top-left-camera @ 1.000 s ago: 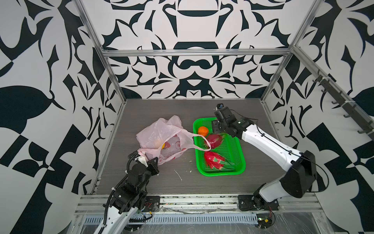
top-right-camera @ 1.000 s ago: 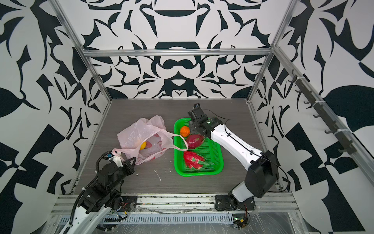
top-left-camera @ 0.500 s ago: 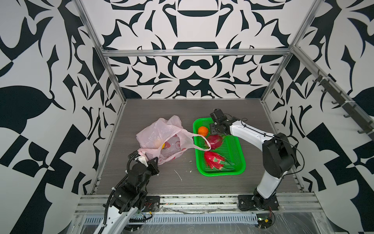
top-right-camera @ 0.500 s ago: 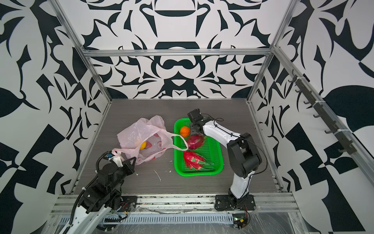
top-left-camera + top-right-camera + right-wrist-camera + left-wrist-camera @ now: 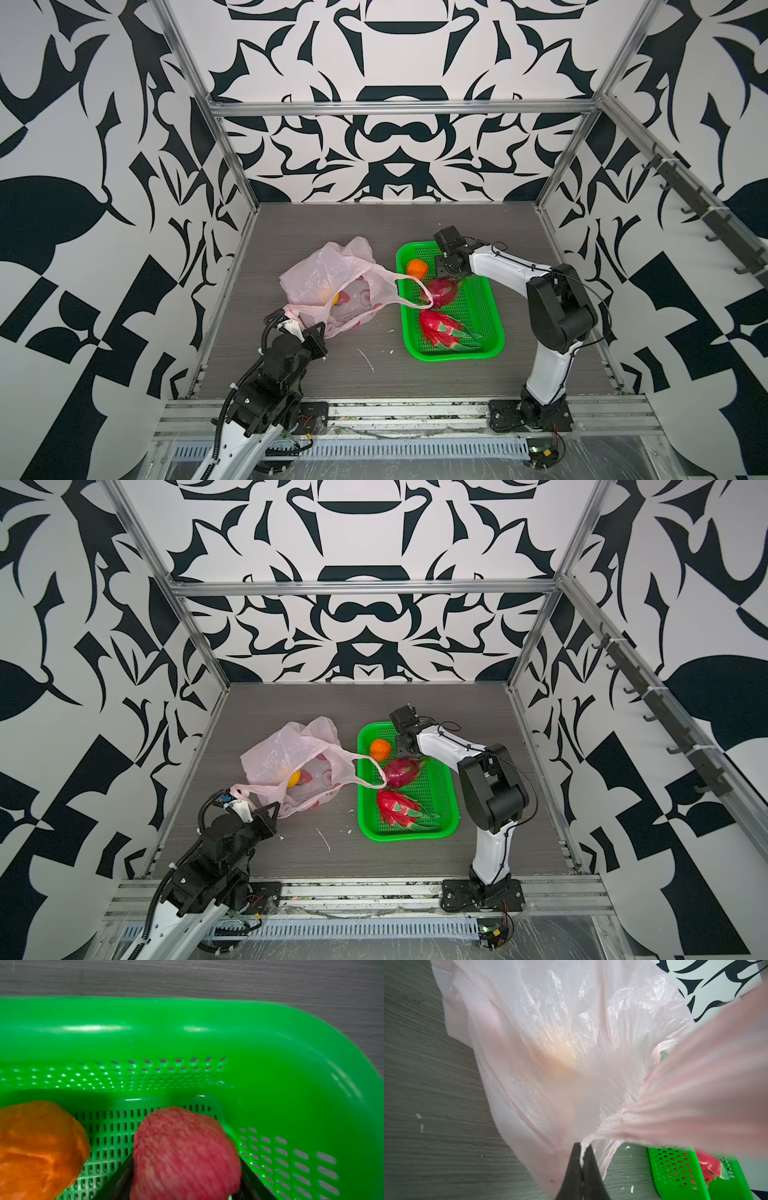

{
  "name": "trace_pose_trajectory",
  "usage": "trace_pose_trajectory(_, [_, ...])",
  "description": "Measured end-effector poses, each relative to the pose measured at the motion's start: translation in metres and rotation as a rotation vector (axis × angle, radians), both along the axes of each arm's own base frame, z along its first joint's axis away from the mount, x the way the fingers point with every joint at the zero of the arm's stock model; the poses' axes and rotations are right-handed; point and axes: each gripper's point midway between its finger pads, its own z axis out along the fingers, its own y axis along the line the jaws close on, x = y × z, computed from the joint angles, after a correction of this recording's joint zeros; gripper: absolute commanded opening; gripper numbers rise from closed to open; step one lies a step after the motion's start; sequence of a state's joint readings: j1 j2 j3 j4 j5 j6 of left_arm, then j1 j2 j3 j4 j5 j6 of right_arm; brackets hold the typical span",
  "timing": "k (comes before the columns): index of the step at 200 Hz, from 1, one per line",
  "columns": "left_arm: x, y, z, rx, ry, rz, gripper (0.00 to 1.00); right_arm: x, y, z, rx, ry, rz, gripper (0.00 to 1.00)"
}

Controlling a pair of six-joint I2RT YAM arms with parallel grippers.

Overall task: Untie the knot of the plastic bag and take out the fruit
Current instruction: Place the fruit in the basket.

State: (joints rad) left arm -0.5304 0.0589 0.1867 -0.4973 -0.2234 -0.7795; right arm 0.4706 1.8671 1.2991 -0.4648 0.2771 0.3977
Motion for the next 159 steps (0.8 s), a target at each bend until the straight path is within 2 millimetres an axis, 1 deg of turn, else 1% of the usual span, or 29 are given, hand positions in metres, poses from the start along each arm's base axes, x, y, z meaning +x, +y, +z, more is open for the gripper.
trace_pose_trajectory(24, [0.0,0.0,0.0,0.001,0.0,0.0,0.0,0.0,0.0,0.001,0.002,-0.002,-0.004,0.58])
trace_pose_trajectory(41, [0.0,0.0,0.0,0.002,0.0,-0.001,0.0,0.001,0.0,0.001,0.004,-0.003,-0.007,0.66])
trace_pose_trajectory(71, [0.0,0.0,0.0,0.002,0.0,-0.001,0.0,0.001,-0.001,0.001,0.001,-0.006,-0.015,0.74])
trace_pose_trajectory(101, [0.0,0.0,0.0,0.002,0.0,-0.001,0.0,0.0,-0.003,0.006,-0.004,-0.012,-0.022,0.77])
trace_pose_trajectory(116, [0.0,0.0,0.0,0.002,0.0,-0.001,0.0,-0.001,-0.005,0.015,-0.003,-0.026,-0.025,0.79])
trace_pose_trajectory(143, [0.0,0.0,0.001,0.0,-0.004,-0.001,0.0,-0.004,-0.008,0.048,0.018,-0.088,-0.031,0.82])
trace_pose_trajectory(159, [0.001,0.0,0.001,0.0,-0.004,-0.001,0.0,-0.005,-0.01,0.065,0.03,-0.124,-0.035,0.82])
